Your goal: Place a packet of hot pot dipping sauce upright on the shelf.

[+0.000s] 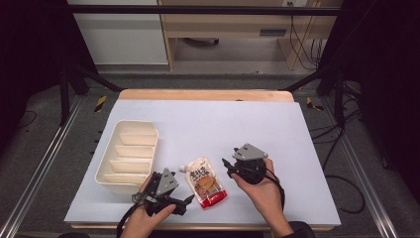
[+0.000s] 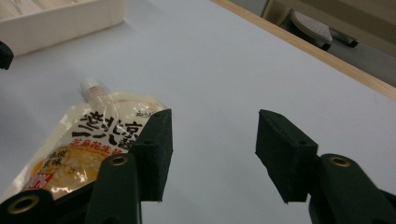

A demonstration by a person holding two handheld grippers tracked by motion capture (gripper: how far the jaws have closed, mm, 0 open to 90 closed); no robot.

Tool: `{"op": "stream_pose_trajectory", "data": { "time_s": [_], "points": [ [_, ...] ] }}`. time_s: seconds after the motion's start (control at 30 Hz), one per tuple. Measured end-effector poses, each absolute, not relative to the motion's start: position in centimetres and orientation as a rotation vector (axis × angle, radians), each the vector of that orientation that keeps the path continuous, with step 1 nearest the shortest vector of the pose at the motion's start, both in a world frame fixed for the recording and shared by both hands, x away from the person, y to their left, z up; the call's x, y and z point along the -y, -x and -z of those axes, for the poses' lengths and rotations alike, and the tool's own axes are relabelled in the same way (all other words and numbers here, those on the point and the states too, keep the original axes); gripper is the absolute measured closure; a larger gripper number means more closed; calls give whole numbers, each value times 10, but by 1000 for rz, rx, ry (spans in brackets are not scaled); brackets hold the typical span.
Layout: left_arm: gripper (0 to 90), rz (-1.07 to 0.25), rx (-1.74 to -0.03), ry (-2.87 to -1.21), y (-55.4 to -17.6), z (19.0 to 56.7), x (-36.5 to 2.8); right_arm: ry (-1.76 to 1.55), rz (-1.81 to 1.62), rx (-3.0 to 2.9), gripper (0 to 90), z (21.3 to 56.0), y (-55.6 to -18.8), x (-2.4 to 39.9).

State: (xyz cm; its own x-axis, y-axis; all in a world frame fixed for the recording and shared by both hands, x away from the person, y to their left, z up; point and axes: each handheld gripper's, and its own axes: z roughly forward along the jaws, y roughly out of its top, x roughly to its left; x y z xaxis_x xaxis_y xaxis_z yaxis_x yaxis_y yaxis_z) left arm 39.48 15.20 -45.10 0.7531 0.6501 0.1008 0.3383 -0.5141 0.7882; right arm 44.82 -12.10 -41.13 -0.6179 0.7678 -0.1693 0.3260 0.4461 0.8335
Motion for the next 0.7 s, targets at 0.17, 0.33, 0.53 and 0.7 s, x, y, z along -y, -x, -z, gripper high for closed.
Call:
{"op": "stream_pose_trajectory", "data": {
  "time_s": [0.17, 0.33, 0.53, 0.7],
  "points": [
    [53, -512, -729, -2157, -397, 454, -153, -883, -1114, -2230, 503, 411, -458, 106],
    [64, -516, -732, -2149, -403, 455, -156, -778, -1072, -2286, 514, 408, -468, 83],
    [70, -541, -706, -2154, -405, 456, -147, -788, -1024, -2316, 527, 430, -481, 71],
    [79, -551, -710, -2154, -404, 456, -145, -803, -1057, -2400, 497, 439, -485, 71]
  ]
}}
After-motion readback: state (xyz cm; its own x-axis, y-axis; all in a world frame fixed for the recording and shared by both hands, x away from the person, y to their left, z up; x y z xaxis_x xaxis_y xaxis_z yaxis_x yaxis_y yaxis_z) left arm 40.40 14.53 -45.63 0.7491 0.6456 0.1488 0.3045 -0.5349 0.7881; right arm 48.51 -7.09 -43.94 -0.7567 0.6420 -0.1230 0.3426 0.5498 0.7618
